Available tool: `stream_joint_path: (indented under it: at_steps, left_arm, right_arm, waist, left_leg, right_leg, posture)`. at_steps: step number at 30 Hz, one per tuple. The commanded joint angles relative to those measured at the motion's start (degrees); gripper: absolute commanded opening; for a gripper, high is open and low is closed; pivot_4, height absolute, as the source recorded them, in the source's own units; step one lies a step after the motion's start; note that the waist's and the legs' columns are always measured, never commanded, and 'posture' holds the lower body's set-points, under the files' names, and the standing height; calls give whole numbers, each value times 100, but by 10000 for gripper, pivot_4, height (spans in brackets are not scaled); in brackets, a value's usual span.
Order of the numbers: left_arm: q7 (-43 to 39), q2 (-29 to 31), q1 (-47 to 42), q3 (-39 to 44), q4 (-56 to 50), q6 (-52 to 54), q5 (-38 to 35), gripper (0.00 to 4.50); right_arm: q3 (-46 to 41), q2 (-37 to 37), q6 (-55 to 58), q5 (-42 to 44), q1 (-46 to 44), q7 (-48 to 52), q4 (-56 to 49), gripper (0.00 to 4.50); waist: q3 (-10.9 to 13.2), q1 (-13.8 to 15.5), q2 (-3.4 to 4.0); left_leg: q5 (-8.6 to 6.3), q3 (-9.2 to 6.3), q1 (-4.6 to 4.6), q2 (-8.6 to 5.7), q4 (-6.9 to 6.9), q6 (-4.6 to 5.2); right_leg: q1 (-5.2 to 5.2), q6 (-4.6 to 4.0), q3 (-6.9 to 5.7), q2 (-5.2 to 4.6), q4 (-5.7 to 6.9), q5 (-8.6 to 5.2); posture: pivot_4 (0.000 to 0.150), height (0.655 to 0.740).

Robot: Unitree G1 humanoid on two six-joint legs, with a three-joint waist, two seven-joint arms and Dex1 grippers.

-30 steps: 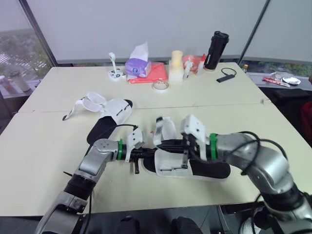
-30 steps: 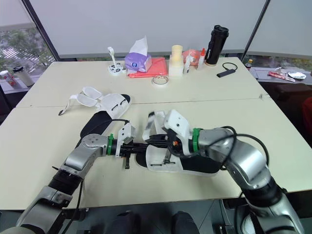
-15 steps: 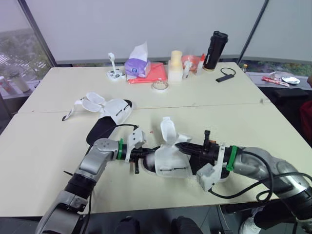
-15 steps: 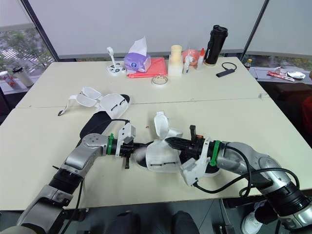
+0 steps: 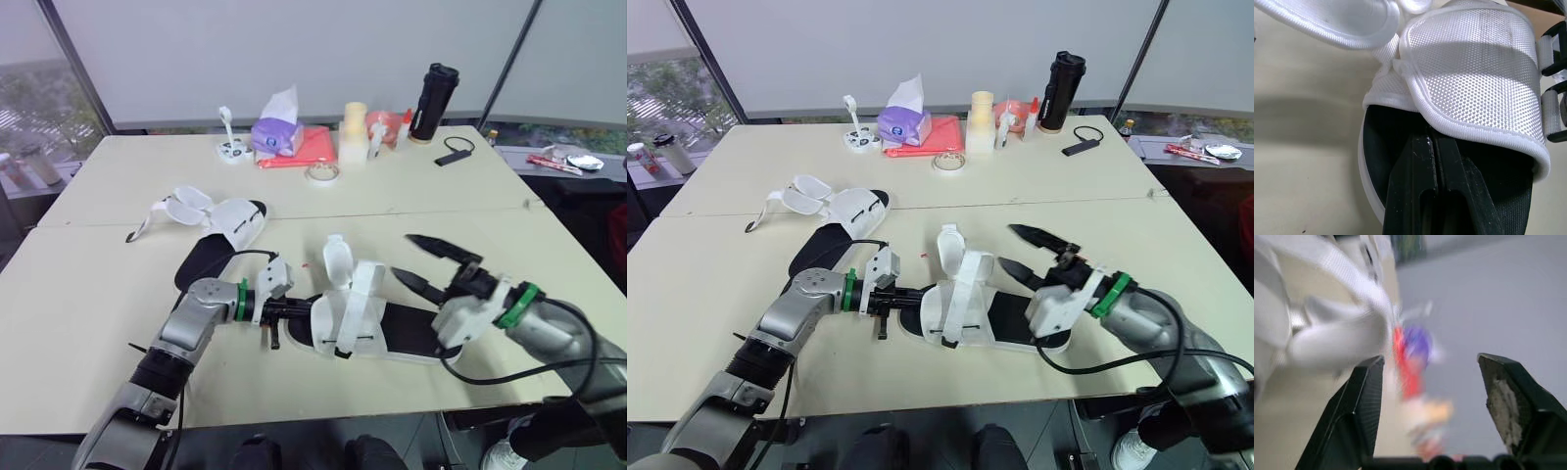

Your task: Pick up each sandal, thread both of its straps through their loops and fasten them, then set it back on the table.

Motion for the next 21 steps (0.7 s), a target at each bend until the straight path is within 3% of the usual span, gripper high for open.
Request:
stream_joint_path:
  at_steps: [1, 2, 4, 8, 12, 16, 21]
  left_arm:
    - [-48, 51, 85, 0, -92, 28, -7, 0]
    - [-60, 51, 91, -3, -115, 40, -21, 0]
    - [-92, 49, 90, -13, -139, 51, -38, 0]
    - [-161, 44, 52, -44, -110, 36, -21, 0]
    - [-151, 0, -29, -42, -4, -19, 22, 0]
    - [-117, -35, -49, -38, -28, 3, 21, 0]
    - [-70, -42, 18, -49, -228, 103, -7, 0]
  right_arm:
    - [-764, -131, 2349, 2730, 419, 774, -1031, 33225]
    - [-1029, -285, 3119, 3715, 585, 939, -1382, 33225]
    - [-1441, -504, 4019, 4752, 765, 1170, -1836, 33225]
    - [-2144, -1106, 5524, 6552, 1501, 1953, -2514, 33225]
    - [-2245, -1374, 6622, 8211, 1912, 1871, -3016, 33225]
    - [-1730, -1205, 7059, 8540, 2048, 1463, -3249, 33225]
    - [-503, -204, 7201, 7973, 1496, 705, -2881, 33225]
  waist:
    - [0, -5, 0]
    - [-1, -5, 1]
    - [-1, -12, 3]
    - [-3, 1, 3]
    - [-2, -1, -3]
    - [-6, 1, -10]
    - [-10, -8, -17]
  left_leg:
    - [0, -1, 4, 0, 0, 0]
    - [0, -2, 6, 0, -1, 1]
    - [-1, -4, 8, 1, -1, 1]
    - [-2, -11, 10, 2, -2, 4]
    - [-2, -13, 10, 0, 1, 4]
    - [-2, -18, 9, 0, 2, 4]
    - [-2, -20, 7, -1, 3, 4]
  right_leg:
    - [4, 0, 0, 1, 1, 0]
    - [7, 0, -1, 0, 0, 0]
    - [9, -1, -1, 0, 0, 0]
    - [14, -2, -3, 5, -4, -1]
    - [21, -1, -2, 3, -9, -1]
    - [22, -1, -4, 5, -9, -1]
    - [22, 0, -4, 7, -10, -1]
  posture:
    - [1500, 7394]
    - [1500, 7394]
    - [1500, 7394]
    - [1500, 7394]
    - [1500, 7394]
    - [1500, 7394]
    - [1500, 7394]
